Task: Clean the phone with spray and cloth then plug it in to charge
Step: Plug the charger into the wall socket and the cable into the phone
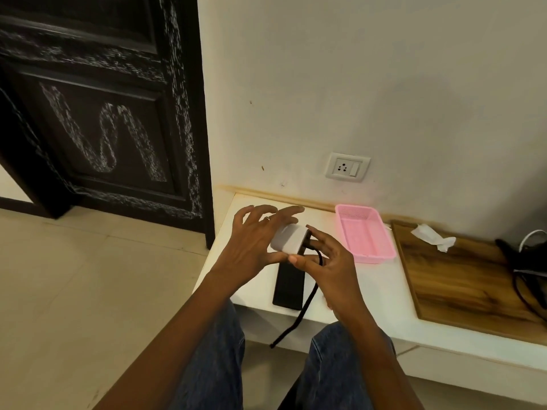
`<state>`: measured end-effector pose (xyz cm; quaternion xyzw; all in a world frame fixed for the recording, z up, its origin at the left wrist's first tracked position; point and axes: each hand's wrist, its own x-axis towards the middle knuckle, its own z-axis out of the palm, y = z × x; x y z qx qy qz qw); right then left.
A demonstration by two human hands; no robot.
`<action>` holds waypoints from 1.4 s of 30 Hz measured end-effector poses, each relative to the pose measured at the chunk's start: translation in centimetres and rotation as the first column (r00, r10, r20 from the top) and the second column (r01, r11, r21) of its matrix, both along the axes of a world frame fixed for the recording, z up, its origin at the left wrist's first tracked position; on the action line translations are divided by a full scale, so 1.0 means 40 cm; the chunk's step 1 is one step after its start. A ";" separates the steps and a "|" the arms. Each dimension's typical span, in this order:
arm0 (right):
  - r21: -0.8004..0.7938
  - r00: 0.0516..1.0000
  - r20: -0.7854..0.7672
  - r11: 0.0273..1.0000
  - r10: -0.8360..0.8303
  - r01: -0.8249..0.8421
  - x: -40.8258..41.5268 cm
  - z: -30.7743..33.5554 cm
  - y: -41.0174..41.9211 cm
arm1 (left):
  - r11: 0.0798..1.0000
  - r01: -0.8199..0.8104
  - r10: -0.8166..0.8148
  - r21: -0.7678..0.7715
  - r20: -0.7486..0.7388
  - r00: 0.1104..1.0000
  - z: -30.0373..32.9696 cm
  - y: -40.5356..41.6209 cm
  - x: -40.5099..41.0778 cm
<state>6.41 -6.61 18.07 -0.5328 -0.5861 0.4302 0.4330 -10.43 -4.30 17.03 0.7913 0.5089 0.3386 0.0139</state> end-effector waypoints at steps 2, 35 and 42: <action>-0.003 0.996 -0.075 0.999 -0.044 0.044 0.005 -0.004 0.011 | 0.996 0.000 0.010 -0.095 0.102 0.995 -0.002 0.009 0.008; -0.427 0.458 -0.693 0.829 -0.557 0.362 0.123 -0.154 0.716 | 0.629 0.258 0.462 -0.733 0.620 0.634 -0.287 0.145 0.064; -0.453 0.422 -0.702 0.817 -0.574 0.357 0.119 -0.166 0.768 | 0.600 0.254 0.457 -0.759 0.586 0.669 -0.293 0.162 0.079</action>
